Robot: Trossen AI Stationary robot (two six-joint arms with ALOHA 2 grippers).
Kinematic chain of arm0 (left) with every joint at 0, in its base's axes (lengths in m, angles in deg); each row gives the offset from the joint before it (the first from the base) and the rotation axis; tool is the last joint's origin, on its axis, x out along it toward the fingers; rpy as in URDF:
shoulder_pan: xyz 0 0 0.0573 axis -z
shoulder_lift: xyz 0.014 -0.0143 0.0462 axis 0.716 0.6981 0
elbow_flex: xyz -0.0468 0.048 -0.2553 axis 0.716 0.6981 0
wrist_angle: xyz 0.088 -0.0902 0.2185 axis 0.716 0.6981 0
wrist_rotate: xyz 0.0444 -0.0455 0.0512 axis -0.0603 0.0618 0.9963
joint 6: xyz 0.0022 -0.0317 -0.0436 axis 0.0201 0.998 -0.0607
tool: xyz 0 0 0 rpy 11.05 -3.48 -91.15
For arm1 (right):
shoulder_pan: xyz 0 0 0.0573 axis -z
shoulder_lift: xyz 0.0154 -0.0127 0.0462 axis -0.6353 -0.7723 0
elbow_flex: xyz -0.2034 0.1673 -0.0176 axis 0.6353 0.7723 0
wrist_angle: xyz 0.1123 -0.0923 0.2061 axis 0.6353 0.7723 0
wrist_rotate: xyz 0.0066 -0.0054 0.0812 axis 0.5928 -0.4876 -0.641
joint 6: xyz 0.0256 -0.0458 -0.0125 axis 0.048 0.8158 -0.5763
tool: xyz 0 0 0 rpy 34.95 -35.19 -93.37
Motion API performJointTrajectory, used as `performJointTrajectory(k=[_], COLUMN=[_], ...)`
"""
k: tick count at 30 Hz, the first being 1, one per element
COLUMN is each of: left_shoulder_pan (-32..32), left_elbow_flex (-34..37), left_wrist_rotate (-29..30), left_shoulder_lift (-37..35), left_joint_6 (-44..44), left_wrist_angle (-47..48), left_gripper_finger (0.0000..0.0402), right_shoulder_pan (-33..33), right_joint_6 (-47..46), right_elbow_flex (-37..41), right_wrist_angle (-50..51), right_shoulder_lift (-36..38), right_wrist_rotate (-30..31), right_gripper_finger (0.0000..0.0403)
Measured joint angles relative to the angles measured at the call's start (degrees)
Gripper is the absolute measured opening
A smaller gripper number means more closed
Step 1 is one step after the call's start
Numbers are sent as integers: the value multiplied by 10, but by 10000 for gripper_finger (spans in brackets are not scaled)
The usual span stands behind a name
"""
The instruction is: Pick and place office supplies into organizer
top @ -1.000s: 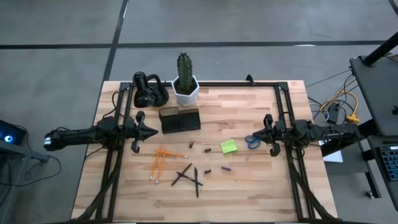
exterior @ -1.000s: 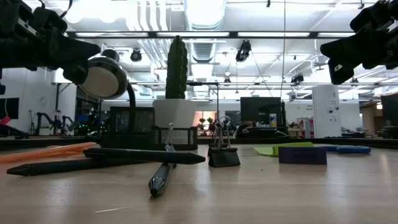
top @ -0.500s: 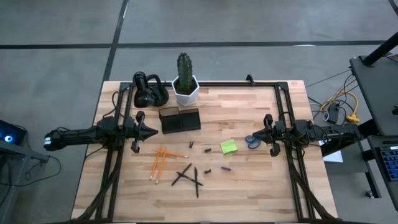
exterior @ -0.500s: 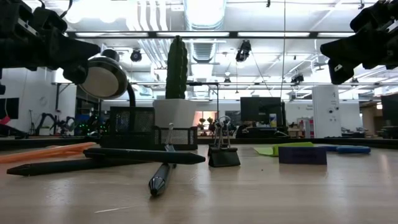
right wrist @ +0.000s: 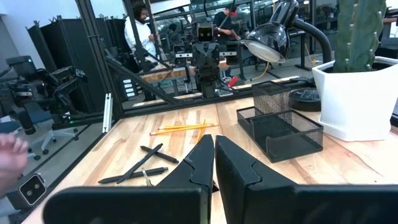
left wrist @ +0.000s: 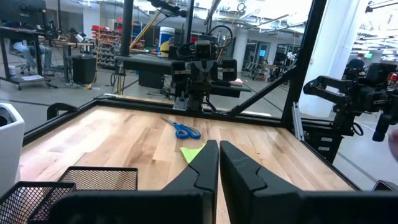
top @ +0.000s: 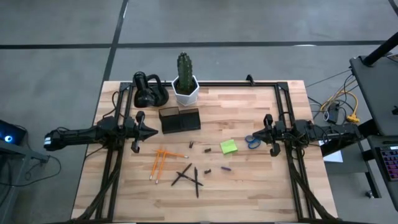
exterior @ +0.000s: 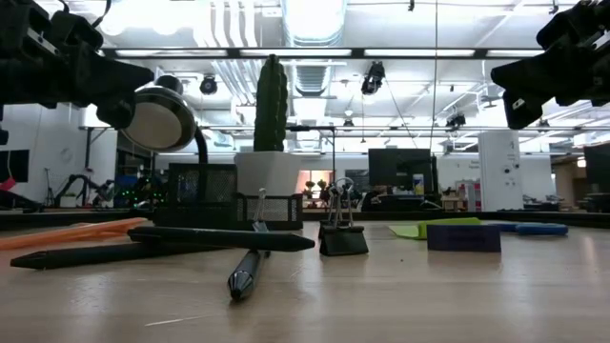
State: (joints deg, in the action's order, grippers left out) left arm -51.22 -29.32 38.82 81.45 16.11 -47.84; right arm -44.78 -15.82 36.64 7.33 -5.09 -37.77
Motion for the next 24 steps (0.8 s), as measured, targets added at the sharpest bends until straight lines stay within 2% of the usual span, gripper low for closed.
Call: performJointTrajectory(k=[4, 10, 17, 24], left_shoulder_pan=[0, 0, 0, 0], left_elbow_flex=[0, 0, 0, 0], left_wrist_rotate=[0, 0, 0, 0], left_shoulder_lift=[0, 0, 0, 0], left_joint_6=[-6, -88, -90, -90], left_wrist_angle=[0, 0, 0, -19], left_gripper_finger=[0, 0, 0, 0], right_shoulder_pan=[0, 0, 0, 0], right_joint_6=[0, 19, 128, 147], right_elbow_flex=[0, 0, 0, 0], right_wrist_angle=[0, 0, 0, -5], right_shoulder_lift=[0, 0, 0, 0], right_wrist_rotate=[0, 0, 0, 0], right_gripper_finger=[9, 8, 9, 9])
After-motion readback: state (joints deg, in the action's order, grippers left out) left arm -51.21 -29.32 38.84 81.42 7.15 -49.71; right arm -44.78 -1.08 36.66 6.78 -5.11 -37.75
